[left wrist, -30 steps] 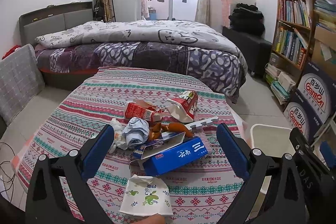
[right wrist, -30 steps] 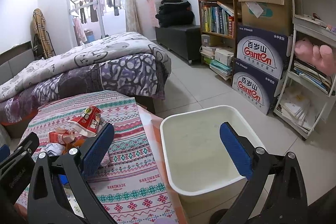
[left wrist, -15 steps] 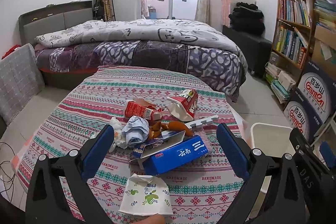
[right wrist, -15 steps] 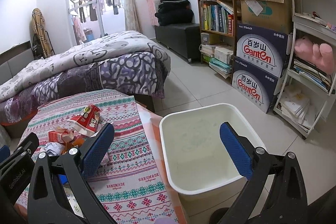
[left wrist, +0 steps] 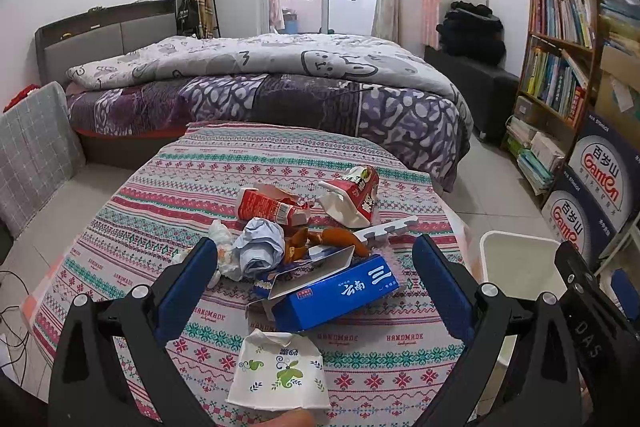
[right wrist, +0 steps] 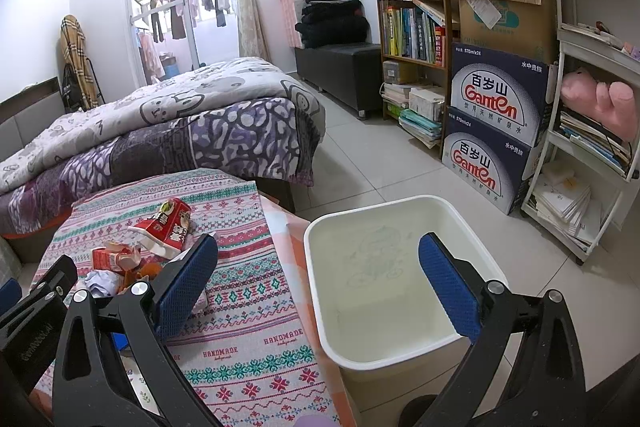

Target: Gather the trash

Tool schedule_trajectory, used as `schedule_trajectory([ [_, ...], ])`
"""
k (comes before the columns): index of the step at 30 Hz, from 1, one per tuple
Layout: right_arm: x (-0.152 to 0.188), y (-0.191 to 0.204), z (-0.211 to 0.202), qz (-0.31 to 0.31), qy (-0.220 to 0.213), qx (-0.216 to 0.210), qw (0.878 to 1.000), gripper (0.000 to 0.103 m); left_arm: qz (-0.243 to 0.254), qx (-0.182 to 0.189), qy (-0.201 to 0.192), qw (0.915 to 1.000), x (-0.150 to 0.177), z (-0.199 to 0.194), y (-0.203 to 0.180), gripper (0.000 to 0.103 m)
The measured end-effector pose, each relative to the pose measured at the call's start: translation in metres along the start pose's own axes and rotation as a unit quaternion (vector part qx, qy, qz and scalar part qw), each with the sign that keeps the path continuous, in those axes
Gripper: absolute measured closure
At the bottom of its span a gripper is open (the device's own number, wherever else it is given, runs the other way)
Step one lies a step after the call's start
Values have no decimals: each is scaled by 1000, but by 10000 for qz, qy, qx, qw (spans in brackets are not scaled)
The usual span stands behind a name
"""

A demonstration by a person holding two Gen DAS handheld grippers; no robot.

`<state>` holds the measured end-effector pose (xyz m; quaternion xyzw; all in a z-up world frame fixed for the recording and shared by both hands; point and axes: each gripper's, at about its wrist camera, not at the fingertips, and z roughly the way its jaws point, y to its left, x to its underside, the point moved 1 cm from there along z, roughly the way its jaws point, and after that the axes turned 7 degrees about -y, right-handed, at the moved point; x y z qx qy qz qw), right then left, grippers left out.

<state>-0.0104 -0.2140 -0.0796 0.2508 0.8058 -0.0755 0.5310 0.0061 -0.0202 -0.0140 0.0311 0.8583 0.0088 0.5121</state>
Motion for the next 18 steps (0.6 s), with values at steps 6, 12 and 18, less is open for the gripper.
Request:
schedule_trajectory([
  [6, 1, 1, 2, 18, -2, 7, 10000, 7, -25, 3, 90, 10000, 2, 2, 1, 8],
  [12, 3, 2, 4, 32, 4, 2, 10000, 7, -26, -10, 126, 9999, 3, 3, 4, 8],
  [18, 14, 9, 1, 32, 160, -6, 9999, 7, 106, -115, 204, 9997, 3, 6, 4, 8],
])
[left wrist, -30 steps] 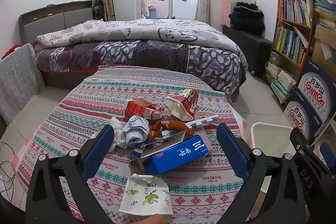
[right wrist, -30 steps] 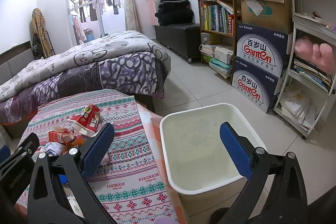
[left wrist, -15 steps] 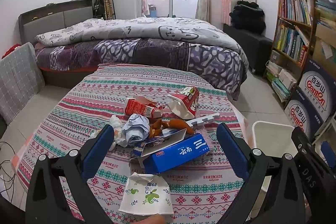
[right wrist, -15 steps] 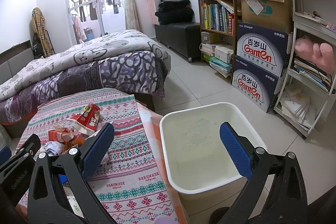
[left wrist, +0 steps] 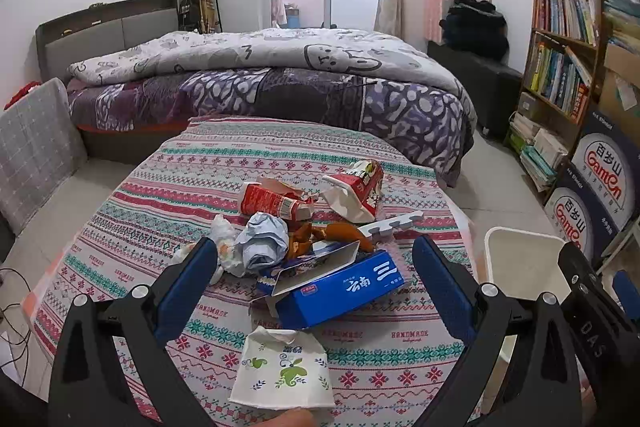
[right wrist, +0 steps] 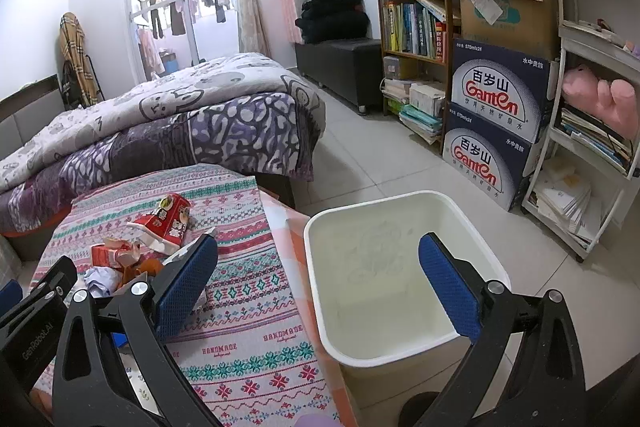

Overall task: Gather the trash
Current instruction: 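Grasp the white paper cup with the left tool while the right tool grasps the blue tissue box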

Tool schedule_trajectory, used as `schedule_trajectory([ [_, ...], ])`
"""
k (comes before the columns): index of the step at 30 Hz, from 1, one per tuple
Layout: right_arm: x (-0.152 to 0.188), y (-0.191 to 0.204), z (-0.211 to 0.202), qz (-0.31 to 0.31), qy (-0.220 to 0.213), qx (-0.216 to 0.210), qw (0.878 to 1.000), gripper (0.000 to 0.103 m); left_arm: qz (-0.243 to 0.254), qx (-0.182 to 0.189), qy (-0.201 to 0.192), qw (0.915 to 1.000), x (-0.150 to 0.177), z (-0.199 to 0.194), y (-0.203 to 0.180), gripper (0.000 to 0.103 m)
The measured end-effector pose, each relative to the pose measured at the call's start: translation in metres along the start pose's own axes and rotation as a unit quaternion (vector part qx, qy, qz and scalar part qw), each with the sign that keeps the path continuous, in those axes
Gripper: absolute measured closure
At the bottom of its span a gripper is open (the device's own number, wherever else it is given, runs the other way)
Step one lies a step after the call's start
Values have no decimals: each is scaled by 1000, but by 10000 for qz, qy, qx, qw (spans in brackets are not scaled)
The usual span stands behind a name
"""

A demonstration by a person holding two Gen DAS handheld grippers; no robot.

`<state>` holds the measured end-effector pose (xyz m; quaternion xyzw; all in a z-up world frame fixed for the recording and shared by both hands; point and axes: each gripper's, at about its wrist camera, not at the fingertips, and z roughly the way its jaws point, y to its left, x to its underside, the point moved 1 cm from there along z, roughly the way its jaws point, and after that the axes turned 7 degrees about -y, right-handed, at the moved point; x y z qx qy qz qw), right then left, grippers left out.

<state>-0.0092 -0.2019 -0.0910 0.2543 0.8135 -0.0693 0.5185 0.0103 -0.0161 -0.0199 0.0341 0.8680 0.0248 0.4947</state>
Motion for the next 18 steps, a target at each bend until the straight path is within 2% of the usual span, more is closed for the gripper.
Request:
schedule_trajectory([
  [2, 5, 0, 4, 10, 178, -32, 9998, 7, 78, -52, 199, 9998, -1, 6, 1, 8],
  [5, 14, 4, 14, 89, 593, -150, 9981, 7, 198, 17, 770, 9968, 2, 23, 7, 8],
  [6, 14, 2, 17, 125, 714, -190, 9972, 7, 177, 65, 1072, 9941, 4, 31, 12, 8],
  [10, 16, -2, 30, 293, 1344, -350, 9899, 7, 33, 218, 1612, 9867, 9, 51, 30, 8],
  [12, 16, -4, 34, 392, 1670, -456, 9841, 7, 58, 409, 2094, 9770, 15, 64, 33, 8],
  [16, 17, -6, 33, 606, 2115, -583, 9737, 7, 239, 753, 3412, 9367, 39, 92, 32, 8],
  [18, 15, -8, 24, 648, 2242, -617, 9704, 7, 177, 766, 3634, 9283, 49, 96, 35, 8],
])
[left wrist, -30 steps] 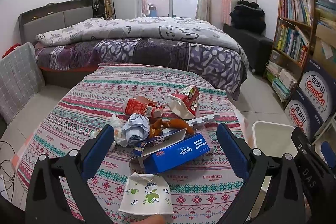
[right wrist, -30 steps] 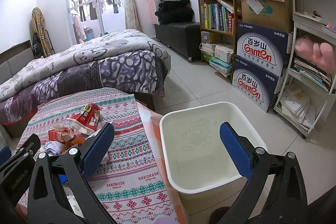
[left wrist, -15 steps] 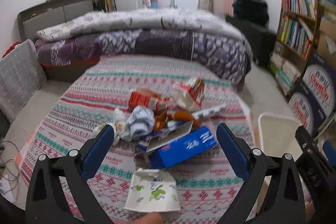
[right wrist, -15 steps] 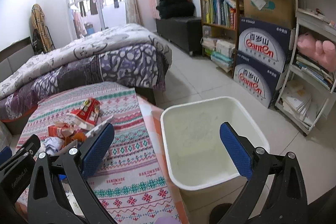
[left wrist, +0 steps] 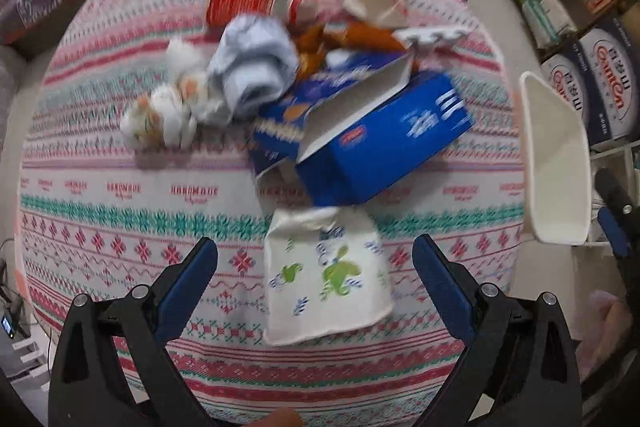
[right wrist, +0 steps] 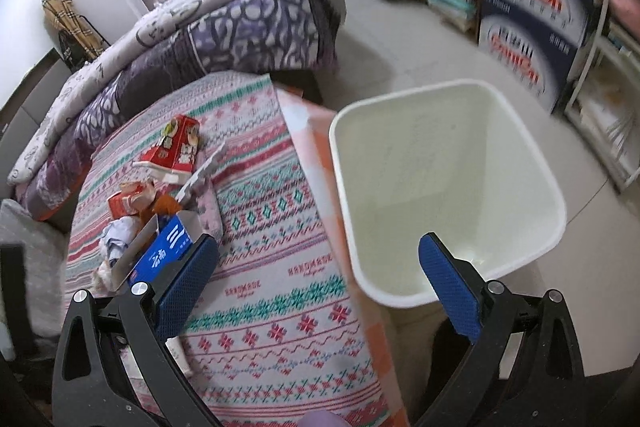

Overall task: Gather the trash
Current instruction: 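Grasp the white paper cup with the left tool while the right tool grasps the blue tissue box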

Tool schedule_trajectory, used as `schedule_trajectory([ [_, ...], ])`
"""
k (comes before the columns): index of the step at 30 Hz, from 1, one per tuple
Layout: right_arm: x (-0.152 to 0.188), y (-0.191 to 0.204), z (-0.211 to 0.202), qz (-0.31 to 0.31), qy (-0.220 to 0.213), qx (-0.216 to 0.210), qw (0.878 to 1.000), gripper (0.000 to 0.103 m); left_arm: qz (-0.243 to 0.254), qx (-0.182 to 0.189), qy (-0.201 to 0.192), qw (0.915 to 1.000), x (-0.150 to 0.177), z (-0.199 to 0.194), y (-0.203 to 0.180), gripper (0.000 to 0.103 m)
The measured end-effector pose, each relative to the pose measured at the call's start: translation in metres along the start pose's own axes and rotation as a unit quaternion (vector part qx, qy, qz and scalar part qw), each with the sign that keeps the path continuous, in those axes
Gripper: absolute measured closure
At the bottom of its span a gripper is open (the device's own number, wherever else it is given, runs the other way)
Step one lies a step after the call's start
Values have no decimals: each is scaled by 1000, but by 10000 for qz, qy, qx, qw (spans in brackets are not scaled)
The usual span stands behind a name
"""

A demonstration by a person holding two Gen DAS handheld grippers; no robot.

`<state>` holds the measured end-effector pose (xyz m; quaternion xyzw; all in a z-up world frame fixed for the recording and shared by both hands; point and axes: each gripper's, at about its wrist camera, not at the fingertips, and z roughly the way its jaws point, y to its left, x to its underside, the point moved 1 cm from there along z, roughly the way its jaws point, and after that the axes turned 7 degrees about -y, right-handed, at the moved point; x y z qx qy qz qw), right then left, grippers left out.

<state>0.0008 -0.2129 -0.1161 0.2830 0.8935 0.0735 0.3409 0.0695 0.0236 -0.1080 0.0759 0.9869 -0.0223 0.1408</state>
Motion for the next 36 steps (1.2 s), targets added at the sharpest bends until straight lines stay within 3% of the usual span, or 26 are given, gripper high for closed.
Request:
schedule_trajectory([
  [5, 8, 3, -10, 41, 294, -89, 9995, 7, -568, 549, 491, 9957, 13, 21, 5, 8],
  [11, 13, 11, -11, -82, 551, -25, 9984, 7, -489, 451, 475, 9967, 20, 33, -8, 8],
  [14, 17, 17, -10, -120, 656, -58, 9978, 7, -336, 418, 503, 9973, 27, 36, -11, 28],
  [15, 18, 19, -9, -107, 709, -87, 9974, 7, -309, 449, 545, 9970, 29, 37, -11, 29],
  [18, 23, 28, -4, -59, 854, -219, 9961, 7, -426, 501, 302, 9974, 36, 24, 2, 37],
  [25, 35, 65, 16, 344, 1268, -699, 9889, 7, -985, 569, -285, 9931, 40, -11, 51, 38],
  [30, 46, 83, 37, 921, 1526, -1008, 9788, 7, -1162, 196, -987, 9881, 26, -38, 81, 38],
  [35, 50, 89, 51, 1412, 1516, -1144, 9716, 8, -1432, 241, -1049, 9838, 19, -35, 103, 38],
  [36, 50, 90, 54, 1454, 1489, -1162, 9712, 13, -1472, 265, -1018, 9835, 21, -34, 104, 38],
])
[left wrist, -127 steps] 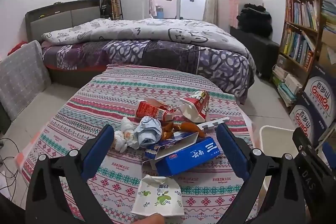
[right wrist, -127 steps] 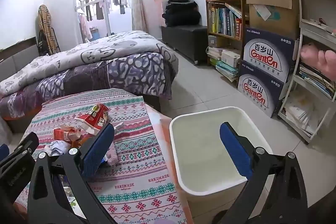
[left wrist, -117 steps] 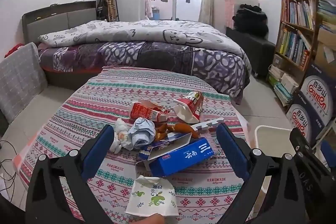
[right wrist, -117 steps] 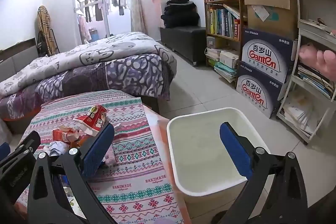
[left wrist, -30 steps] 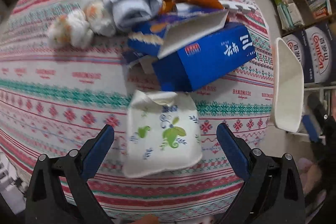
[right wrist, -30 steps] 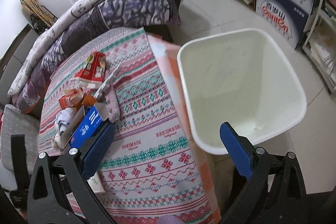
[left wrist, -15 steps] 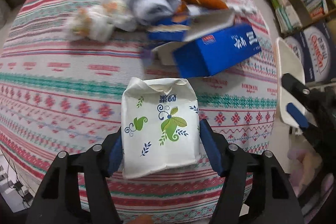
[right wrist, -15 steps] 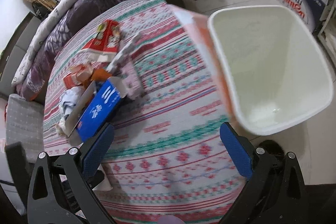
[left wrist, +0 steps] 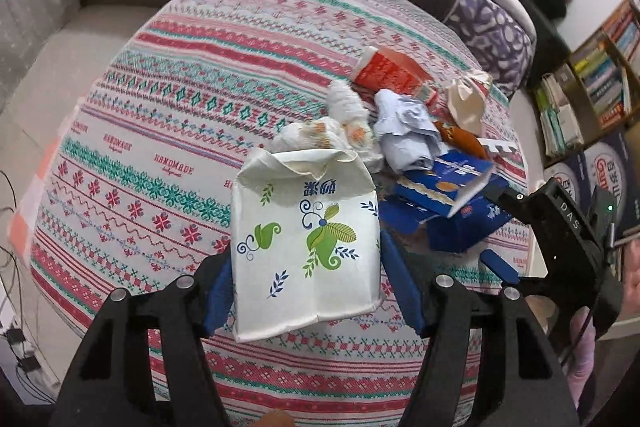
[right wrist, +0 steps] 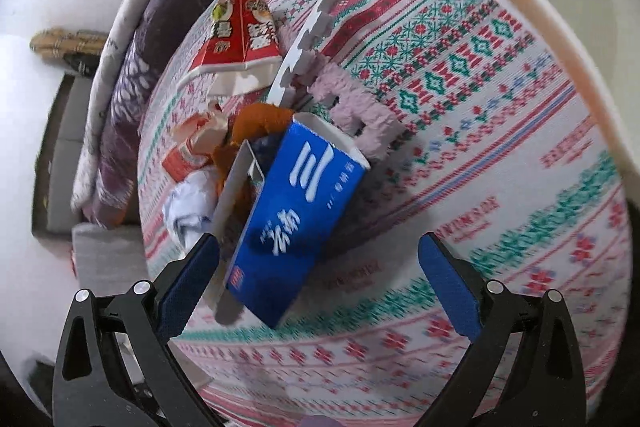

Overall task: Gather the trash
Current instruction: 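Grasp the white paper cup with the left tool while the right tool grasps the blue tissue box, then lift the blue tissue box with the right tool while the left tool holds the cup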

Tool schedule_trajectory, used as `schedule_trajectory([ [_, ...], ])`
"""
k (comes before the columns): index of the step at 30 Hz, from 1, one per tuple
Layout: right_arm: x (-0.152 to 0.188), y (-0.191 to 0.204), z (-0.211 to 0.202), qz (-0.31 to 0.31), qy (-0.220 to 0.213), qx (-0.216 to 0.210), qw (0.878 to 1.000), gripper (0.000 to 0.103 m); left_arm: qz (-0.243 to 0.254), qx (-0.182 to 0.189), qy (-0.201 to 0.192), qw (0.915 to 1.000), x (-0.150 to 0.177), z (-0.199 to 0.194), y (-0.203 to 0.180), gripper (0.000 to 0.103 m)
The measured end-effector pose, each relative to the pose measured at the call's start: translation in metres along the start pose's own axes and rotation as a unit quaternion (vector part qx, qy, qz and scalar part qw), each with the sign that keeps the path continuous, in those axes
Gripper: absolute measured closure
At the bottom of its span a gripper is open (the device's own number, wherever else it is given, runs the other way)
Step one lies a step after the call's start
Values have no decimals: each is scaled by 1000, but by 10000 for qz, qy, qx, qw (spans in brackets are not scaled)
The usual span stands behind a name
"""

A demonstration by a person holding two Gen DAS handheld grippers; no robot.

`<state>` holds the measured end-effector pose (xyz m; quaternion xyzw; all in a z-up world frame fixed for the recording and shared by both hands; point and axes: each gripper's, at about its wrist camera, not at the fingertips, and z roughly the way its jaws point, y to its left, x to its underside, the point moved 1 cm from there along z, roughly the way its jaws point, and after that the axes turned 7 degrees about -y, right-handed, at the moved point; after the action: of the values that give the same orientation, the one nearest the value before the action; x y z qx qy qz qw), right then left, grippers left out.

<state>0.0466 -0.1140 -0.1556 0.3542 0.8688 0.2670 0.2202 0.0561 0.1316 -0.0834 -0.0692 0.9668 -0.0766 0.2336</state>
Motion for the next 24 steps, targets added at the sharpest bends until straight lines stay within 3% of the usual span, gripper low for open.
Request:
schedule_trajectory([
  [2, -2, 3, 4, -32, -18, -54, 10000, 24, -102, 83, 83, 9999, 2, -2, 12, 38],
  [4, -4, 5, 8, -61, -8, -167, 9998, 50, -134, 119, 118, 9998, 2, 0, 13, 37],
  [6, -7, 6, 13, -21, 53, -335, 9994, 66, -135, 114, 107, 9998, 1, 2, 13, 37],
  [11, -8, 8, 3, -207, -163, -381, 9989, 72, -183, 188, 16, 9997, 0, -2, 13, 37],
  [19, -9, 14, -26, -685, -479, -452, 9955, 76, -104, 273, -455, 9985, -4, -17, 2, 37],
  [24, -10, 26, -45, -1251, -806, -363, 9882, 76, -27, 275, -655, 9975, -5, -23, -6, 37],
])
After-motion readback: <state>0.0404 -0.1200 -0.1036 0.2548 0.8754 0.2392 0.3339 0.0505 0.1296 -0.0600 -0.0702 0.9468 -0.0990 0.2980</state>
